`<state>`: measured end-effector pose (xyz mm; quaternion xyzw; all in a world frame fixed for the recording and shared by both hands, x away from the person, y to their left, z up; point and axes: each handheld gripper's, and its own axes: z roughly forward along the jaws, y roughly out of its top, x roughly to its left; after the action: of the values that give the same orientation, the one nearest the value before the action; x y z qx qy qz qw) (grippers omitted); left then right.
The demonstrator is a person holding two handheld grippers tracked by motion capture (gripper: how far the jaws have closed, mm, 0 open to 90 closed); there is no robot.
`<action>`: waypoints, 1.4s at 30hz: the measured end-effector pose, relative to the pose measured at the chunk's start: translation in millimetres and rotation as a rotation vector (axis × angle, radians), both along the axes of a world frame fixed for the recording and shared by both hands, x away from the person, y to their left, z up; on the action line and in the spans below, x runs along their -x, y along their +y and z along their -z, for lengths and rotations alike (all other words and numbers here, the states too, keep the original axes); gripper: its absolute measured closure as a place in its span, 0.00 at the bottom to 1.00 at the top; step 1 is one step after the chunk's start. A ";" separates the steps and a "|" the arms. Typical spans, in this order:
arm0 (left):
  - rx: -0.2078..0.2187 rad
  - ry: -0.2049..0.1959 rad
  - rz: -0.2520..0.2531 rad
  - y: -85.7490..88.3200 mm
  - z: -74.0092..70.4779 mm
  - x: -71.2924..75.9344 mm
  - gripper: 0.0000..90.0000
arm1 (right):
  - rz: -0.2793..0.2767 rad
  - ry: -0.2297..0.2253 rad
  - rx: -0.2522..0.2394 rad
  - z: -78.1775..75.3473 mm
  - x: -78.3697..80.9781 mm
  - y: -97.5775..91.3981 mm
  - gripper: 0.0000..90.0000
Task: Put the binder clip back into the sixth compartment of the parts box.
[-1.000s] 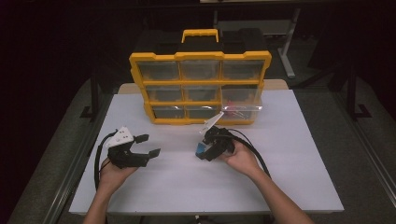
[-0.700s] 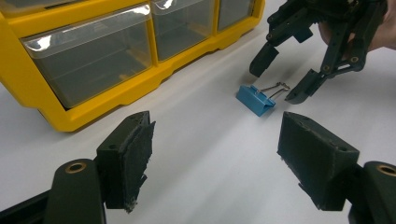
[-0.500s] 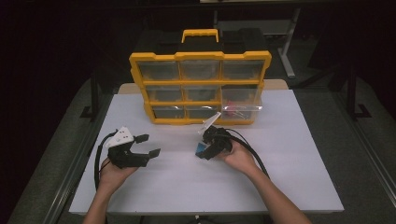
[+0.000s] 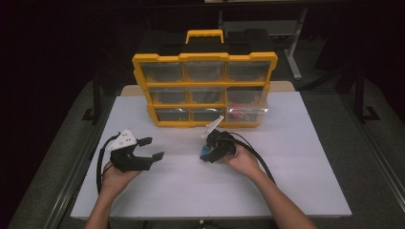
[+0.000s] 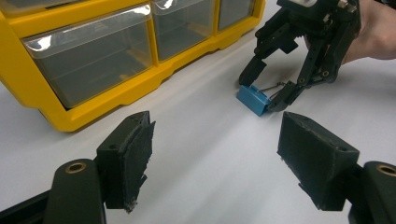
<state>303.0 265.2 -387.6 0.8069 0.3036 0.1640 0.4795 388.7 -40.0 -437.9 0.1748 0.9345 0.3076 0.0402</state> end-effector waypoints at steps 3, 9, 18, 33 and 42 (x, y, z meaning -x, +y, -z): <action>0.004 -0.001 -0.001 0.1 0.1 -0.1 0.29 | -0.003 -0.014 0.007 1.3 0.6 1.4 0.45; 0.004 -0.001 -0.001 0.0 0.2 -0.1 0.29 | -0.011 -0.025 0.015 0.9 1.6 2.3 0.49; 0.003 0.000 0.000 -0.2 0.3 0.0 0.29 | -0.016 -0.015 0.005 0.6 0.0 0.2 0.54; 0.004 -0.001 0.000 0.0 0.2 -0.3 0.29 | -0.025 0.024 -0.023 -2.8 -1.3 -5.2 0.54; 0.004 -0.002 0.000 0.0 0.3 -0.3 0.29 | -0.059 0.042 -0.037 -5.8 1.8 -6.4 0.54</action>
<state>303.4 265.2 -387.8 0.8058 0.3033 0.1640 0.4815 386.8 -46.4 -432.1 0.1541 0.9341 0.3221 0.0082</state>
